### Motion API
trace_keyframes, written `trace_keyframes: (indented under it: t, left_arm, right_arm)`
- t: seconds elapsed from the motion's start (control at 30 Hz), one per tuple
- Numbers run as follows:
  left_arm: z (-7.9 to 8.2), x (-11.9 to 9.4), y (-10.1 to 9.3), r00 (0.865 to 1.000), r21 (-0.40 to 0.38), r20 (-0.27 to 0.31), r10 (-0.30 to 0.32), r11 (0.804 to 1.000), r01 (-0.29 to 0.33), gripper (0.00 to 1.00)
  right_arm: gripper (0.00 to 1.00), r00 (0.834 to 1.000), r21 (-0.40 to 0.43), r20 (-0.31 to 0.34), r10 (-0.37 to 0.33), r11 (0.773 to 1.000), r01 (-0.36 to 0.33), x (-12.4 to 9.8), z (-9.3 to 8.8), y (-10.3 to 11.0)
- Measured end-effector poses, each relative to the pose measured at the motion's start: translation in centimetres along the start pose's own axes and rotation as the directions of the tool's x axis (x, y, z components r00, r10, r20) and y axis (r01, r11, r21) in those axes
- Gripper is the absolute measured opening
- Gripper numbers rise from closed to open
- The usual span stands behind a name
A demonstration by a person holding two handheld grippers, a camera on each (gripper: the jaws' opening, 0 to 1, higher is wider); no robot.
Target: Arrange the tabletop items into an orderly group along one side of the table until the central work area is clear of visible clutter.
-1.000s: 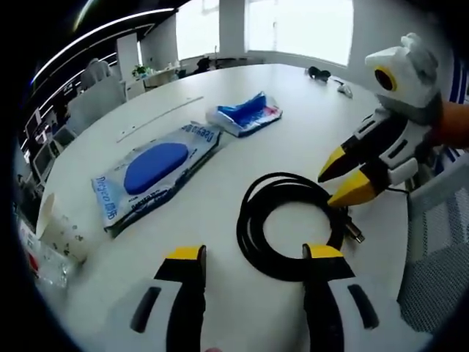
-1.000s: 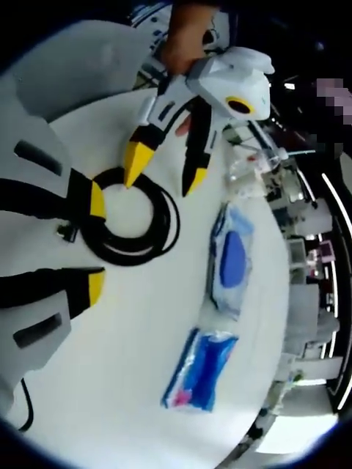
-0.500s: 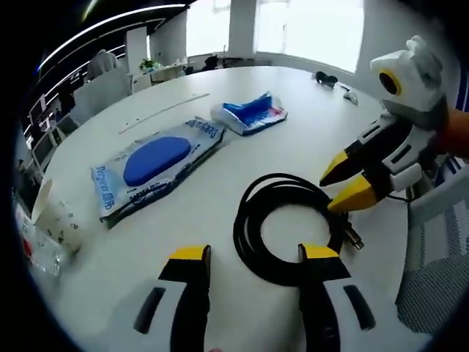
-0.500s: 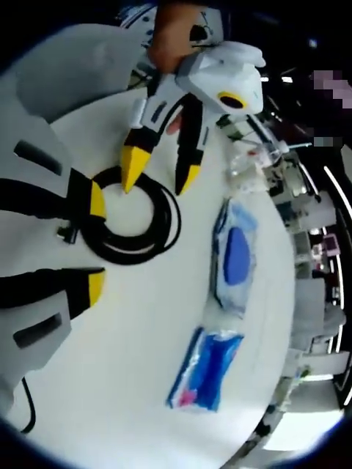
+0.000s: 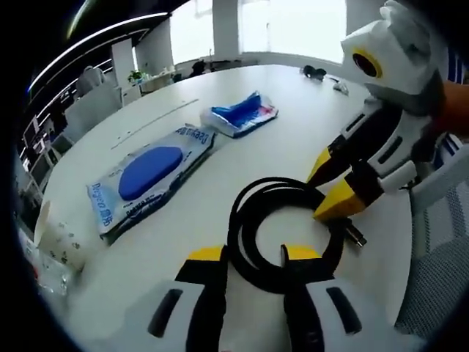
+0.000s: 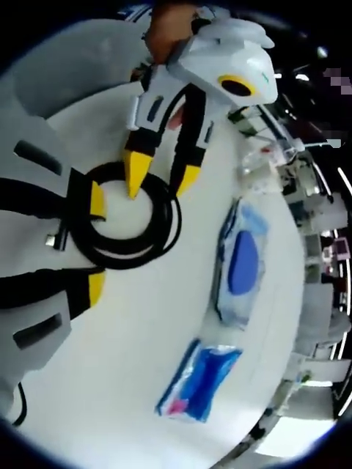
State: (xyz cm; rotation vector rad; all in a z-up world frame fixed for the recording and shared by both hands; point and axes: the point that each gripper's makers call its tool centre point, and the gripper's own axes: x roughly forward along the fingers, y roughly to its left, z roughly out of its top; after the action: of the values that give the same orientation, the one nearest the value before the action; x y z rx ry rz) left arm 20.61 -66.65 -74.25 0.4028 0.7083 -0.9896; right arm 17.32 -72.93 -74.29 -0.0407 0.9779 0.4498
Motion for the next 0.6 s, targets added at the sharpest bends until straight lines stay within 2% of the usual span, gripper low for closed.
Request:
trace_keyframes:
  t: [0.17, 0.2, 0.27, 0.3, 0.33, 0.43, 0.53, 0.6]
  left_arm:
    - [0.0, -0.2, 0.4, 1.0, -0.039, -0.002, 0.004, 0.999, -0.004, 0.19]
    - [-0.1, -0.2, 0.2, 1.0, -0.028, -0.003, 0.003, 1.0, -0.003, 0.18]
    - [-0.2, -0.4, -0.1, 1.0, 0.015, -0.008, 0.008, 1.0, -0.008, 0.16]
    - [-0.2, -0.5, -0.2, 1.0, -0.001, -0.006, 0.01, 1.0, -0.01, 0.15]
    - [-0.2, -0.6, -0.1, 1.0, -0.01, -0.004, 0.014, 1.0, -0.014, 0.14]
    - [0.0, -1.0, 0.1, 1.0, 0.006, 0.025, 0.019, 1.0, -0.019, 0.11]
    - [0.0, -1.2, 0.0, 1.0, 0.053, 0.024, 0.018, 0.998, -0.019, 0.1]
    - [0.0, -1.3, 0.1, 0.999, 0.049, 0.028, 0.019, 0.999, -0.021, 0.08]
  right_arm:
    - [0.17, 0.999, 0.002, -0.027, -0.025, 1.0, 0.025, 0.0, 0.0, 0.0]
    - [0.12, 0.999, -0.009, -0.022, -0.027, 1.0, 0.027, -0.1, 0.2, 0.1]
    - [0.09, 0.998, -0.032, -0.04, -0.041, 0.999, 0.04, -0.2, 0.0, 0.1]
    - [0.07, 0.999, -0.06, -0.028, -0.045, 0.997, 0.043, -0.3, 0.2, 0.1]
    - [0.06, 0.999, -0.073, -0.01, -0.042, 0.996, 0.041, -0.3, 0.4, 0.2]
    - [0.05, 0.998, -0.064, -0.008, -0.058, 0.996, 0.057, -0.5, 0.2, 0.2]
    - [0.04, 0.998, -0.077, -0.004, -0.058, 0.995, 0.058, -0.4, 0.2, 0.2]
    - [0.03, 0.998, -0.083, -0.002, -0.06, 0.995, 0.06, -0.6, 0.3, 0.2]
